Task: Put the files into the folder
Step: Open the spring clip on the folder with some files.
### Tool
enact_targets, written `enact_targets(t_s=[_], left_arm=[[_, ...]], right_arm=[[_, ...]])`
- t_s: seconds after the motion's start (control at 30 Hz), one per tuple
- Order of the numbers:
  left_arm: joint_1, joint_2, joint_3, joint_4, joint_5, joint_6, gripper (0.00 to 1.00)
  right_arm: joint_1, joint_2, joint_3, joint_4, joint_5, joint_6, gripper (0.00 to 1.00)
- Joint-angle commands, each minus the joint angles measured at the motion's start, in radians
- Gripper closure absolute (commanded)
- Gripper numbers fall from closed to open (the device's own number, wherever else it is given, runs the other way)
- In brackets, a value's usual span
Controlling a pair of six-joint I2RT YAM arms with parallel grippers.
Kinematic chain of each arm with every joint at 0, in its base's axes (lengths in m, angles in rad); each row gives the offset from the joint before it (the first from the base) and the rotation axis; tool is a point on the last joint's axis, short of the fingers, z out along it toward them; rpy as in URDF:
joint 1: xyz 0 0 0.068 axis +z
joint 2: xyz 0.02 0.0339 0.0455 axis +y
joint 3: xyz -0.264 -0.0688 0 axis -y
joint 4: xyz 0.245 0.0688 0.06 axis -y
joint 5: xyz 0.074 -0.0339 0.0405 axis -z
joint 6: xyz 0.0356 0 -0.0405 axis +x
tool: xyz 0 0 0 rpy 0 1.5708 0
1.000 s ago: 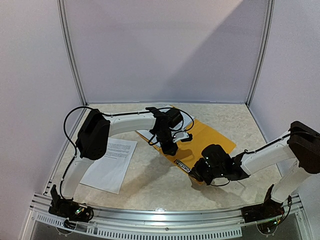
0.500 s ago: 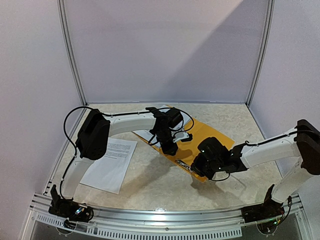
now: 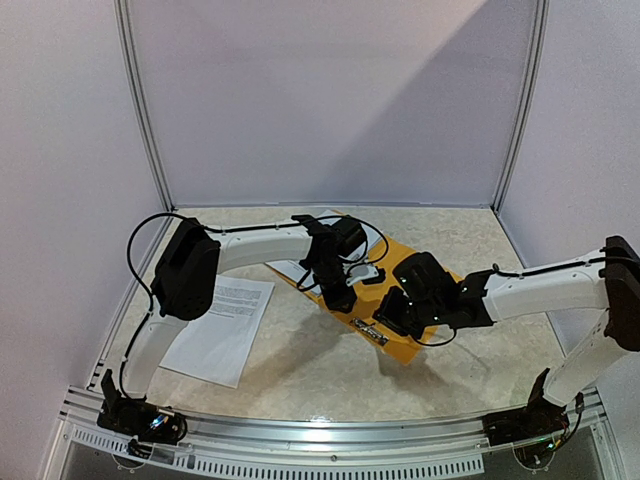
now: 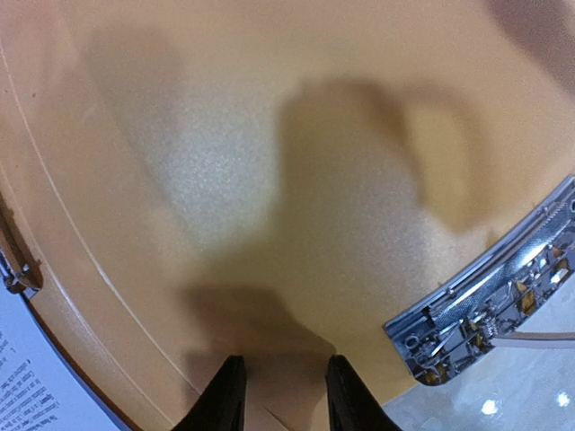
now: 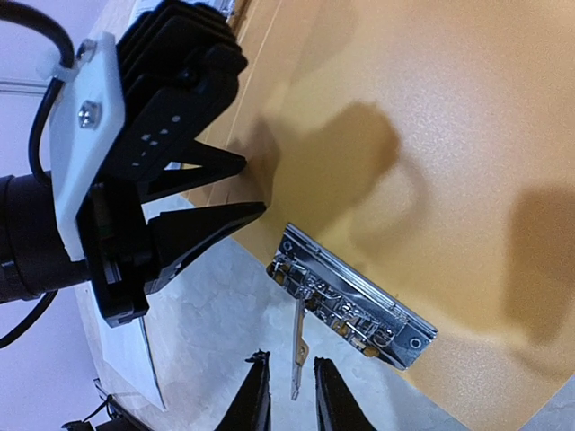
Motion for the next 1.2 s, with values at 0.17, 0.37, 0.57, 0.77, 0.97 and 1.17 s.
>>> enact_targets(t_s=[0.17, 0.37, 0.57, 0.77, 0.97, 1.17], left_arm=[[-0.029, 0.162, -0.088, -0.115, 0.018, 0.001, 0.65], [-0.029, 0.164, -0.089, -0.117, 0.018, 0.001, 0.65], [-0.026, 0.172, -0.068, -0.134, 0.024, 0.016, 0.62], [-0.015, 0.177, -0.035, -0.167, 0.045, 0.036, 0.62], [0.021, 0.153, 0.056, -0.186, 0.058, 0.038, 0.59], [0.107, 0.102, 0.205, -0.24, 0.18, 0.014, 0.55]], right_arm=[[-0.005, -0.119, 0.02, -0.21, 0.078, -0.001, 0.85], [-0.005, -0.078, 0.022, -0.227, 0.042, 0.047, 0.98], [-0.005, 0.084, 0.152, -0.203, -0.054, -0.029, 1.0], [-0.017, 0.176, 0.257, -0.179, -0.073, -0.092, 1.0], [-0.029, 0.226, 0.271, -0.044, -0.14, -0.084, 1.0], [-0.031, 0.301, 0.304, 0.018, -0.141, -0.072, 1.0]])
